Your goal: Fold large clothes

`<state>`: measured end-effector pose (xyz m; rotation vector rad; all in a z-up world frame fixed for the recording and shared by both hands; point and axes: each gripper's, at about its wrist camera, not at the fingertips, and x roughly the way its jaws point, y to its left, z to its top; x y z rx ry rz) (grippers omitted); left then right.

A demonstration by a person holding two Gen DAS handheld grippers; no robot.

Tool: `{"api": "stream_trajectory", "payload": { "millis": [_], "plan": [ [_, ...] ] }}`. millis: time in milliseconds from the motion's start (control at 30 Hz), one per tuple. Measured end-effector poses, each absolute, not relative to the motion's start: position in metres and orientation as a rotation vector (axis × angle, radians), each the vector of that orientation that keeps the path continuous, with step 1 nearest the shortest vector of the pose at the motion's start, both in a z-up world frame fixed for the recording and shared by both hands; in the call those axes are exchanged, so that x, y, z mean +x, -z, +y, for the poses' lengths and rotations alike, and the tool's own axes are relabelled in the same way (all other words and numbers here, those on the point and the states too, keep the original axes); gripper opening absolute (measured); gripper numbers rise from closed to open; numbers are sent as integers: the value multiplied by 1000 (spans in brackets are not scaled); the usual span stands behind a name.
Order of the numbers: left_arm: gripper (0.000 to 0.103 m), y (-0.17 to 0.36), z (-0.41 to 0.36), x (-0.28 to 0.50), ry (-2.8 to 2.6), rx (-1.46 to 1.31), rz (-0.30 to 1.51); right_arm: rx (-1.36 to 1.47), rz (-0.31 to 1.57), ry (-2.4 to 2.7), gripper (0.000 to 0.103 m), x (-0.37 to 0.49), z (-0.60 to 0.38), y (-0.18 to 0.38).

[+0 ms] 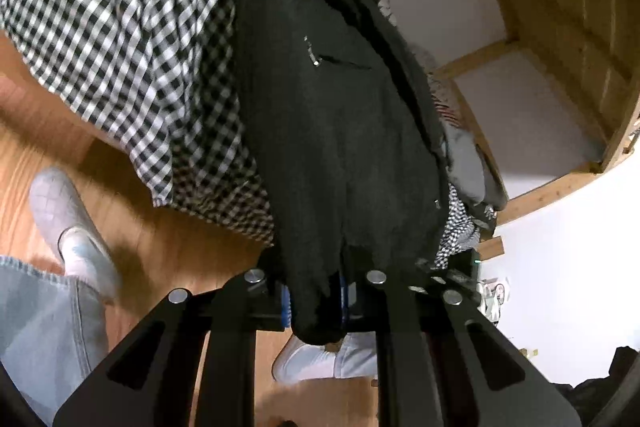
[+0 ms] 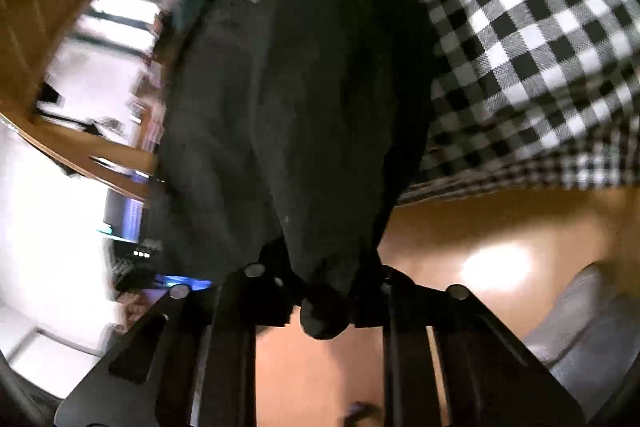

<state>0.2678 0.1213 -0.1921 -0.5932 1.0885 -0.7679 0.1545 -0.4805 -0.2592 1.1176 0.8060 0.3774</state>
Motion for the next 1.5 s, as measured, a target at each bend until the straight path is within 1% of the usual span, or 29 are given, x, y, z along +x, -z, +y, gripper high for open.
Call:
{"api": "stream_trajectory", "payload": {
  "millis": [100, 133, 200, 233, 267, 300, 333, 367, 400, 433, 467, 500, 533, 567, 633, 700, 867, 967, 1033, 1100, 1200, 1500],
  "plan": [
    [14, 202, 107, 270, 773, -595, 1117, 1234, 664, -509, 17, 141, -486, 250],
    [14, 209, 104, 269, 769, -599, 1133, 1189, 670, -503, 18, 143, -484, 246],
    [16, 219, 99, 269, 760, -594, 1146, 1069, 731, -419, 30, 152, -477, 245],
    [19, 224, 97, 271, 755, -597, 1149, 1026, 763, -387, 63, 161, -472, 248],
    [22, 228, 96, 274, 737, -592, 1153, 997, 793, -331, 99, 171, -466, 254],
    [33, 234, 92, 277, 717, -580, 1161, 1012, 777, -284, 100, 177, -464, 262],
    [47, 238, 89, 281, 702, -571, 1166, 1046, 756, -276, 100, 181, -465, 269],
    [53, 244, 87, 287, 669, -558, 1166, 1092, 742, -275, 93, 186, -465, 278],
    [56, 247, 85, 291, 651, -562, 1156, 1112, 745, -265, 81, 189, -466, 282],
    [56, 250, 84, 295, 643, -588, 1155, 1119, 756, -249, 60, 189, -469, 284],
    [54, 250, 84, 296, 655, -606, 1152, 1125, 756, -266, 45, 187, -470, 283],
    [25, 246, 84, 294, 677, -610, 1130, 1128, 756, -282, 39, 186, -470, 280],
    [17, 240, 83, 291, 695, -588, 1120, 1130, 753, -303, 31, 183, -469, 274],
    [17, 236, 84, 288, 701, -579, 1121, 1133, 739, -334, 25, 179, -468, 266],
    [15, 228, 86, 282, 716, -591, 1131, 1169, 685, -409, 21, 168, -473, 253],
    [15, 219, 91, 277, 734, -603, 1139, 1208, 615, -453, 18, 152, -480, 241],
    [15, 196, 109, 261, 766, -648, 1143, 1222, 563, -459, 16, 123, -486, 216],
    [14, 179, 114, 251, 812, -679, 1113, 1232, 539, -456, 16, 101, -508, 207],
    [14, 164, 118, 248, 836, -708, 1068, 1247, 520, -447, 16, 95, -518, 192],
    [14, 153, 119, 251, 838, -704, 1045, 1214, 506, -435, 16, 100, -516, 166],
    [14, 136, 118, 258, 852, -720, 1007, 1201, 478, -439, 16, 109, -516, 146],
    [14, 91, 103, 303, 883, -726, 904, 1174, 414, -493, 16, 164, -530, 97]
  ]
}}
